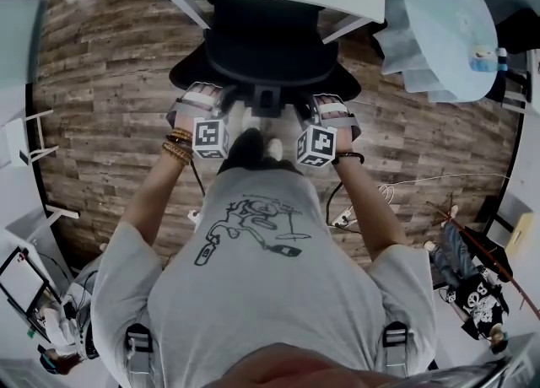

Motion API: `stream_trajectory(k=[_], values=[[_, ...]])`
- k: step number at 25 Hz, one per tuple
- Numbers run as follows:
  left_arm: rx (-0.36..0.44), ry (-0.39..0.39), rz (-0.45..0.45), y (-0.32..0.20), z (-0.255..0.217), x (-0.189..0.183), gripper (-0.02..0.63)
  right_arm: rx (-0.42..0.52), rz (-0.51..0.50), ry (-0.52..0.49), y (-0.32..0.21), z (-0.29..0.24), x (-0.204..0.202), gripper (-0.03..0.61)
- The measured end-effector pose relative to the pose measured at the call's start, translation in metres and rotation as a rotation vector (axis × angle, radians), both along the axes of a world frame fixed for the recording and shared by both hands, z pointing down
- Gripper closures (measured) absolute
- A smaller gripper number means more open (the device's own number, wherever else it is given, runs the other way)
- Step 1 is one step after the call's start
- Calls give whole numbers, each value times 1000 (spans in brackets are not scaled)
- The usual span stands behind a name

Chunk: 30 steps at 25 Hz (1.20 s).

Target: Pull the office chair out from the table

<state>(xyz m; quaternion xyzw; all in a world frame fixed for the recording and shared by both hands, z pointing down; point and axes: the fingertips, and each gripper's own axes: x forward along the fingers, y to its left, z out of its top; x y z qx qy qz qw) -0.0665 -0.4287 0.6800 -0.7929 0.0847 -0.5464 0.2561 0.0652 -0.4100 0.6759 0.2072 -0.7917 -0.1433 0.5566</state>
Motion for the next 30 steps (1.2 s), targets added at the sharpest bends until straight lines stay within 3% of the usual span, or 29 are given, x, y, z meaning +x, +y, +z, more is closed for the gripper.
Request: stream_trajectory(k=[14,30], values=[[0,-19,14,44,1,-14,514,1,3,-22,54,1,-14,479],[-23,-14,-26,104,5,0,515,13,-16,-20,105,2,1,476]])
